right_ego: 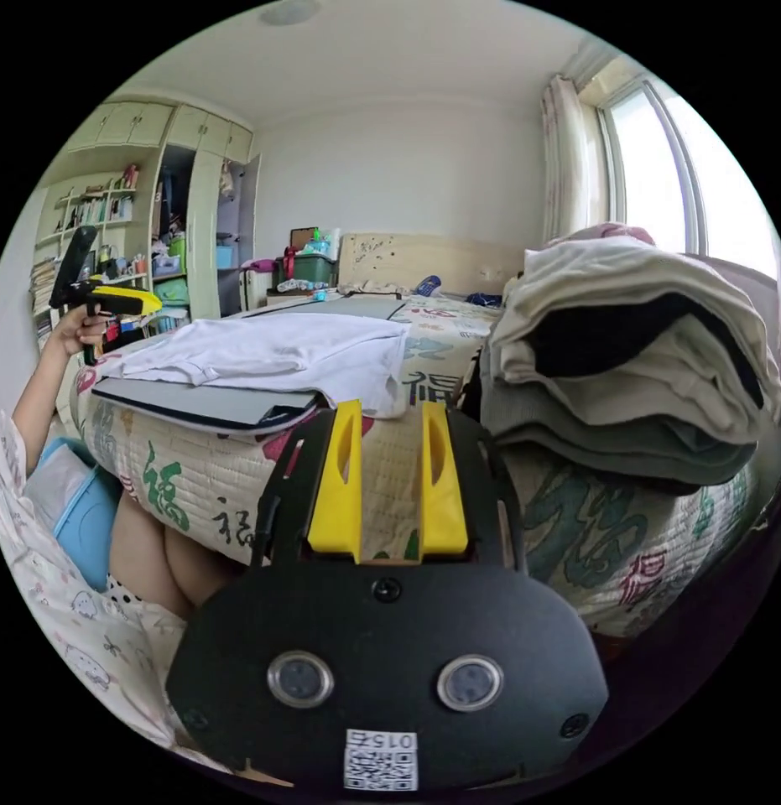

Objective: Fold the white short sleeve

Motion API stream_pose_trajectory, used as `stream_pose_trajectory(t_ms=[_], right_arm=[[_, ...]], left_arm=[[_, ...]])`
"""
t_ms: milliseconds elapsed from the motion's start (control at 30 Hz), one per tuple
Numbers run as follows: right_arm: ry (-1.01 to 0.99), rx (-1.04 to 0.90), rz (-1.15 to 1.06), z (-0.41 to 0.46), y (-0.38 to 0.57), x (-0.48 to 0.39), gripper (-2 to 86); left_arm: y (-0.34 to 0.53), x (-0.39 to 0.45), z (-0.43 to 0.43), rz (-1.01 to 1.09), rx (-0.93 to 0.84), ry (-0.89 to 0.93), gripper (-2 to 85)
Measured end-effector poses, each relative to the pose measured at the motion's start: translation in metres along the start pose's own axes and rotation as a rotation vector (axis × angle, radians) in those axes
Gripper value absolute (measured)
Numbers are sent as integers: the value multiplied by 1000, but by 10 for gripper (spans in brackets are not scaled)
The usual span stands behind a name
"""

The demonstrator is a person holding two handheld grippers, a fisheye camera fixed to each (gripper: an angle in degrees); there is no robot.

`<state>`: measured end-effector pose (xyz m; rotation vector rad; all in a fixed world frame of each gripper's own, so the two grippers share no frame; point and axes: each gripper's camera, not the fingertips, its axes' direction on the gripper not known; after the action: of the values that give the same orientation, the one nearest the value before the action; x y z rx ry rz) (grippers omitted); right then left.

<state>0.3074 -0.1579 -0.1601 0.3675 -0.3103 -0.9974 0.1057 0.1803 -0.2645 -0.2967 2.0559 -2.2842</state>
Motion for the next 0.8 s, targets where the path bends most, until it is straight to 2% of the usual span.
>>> stream_pose_trajectory(t_ms=[133, 300, 467, 667, 800], right_arm=[[-150, -44, 101, 27, -14, 29, 114], [-175, -4, 114, 39, -29, 47, 99], [-147, 33, 106, 45, -39, 72, 55], [-174, 74, 120, 49, -54, 103, 17], [-186, 114, 156, 51, -63, 125, 7]], left_arm=[[-113, -13, 76, 16, 62, 37, 20], [-239, -32, 220, -8, -7, 107, 39], [-344, -46, 403, -39, -131, 57, 64], [-384, -37, 587, -10, -386, -85, 69], [-360, -39, 655, -14, -505, -150, 49]])
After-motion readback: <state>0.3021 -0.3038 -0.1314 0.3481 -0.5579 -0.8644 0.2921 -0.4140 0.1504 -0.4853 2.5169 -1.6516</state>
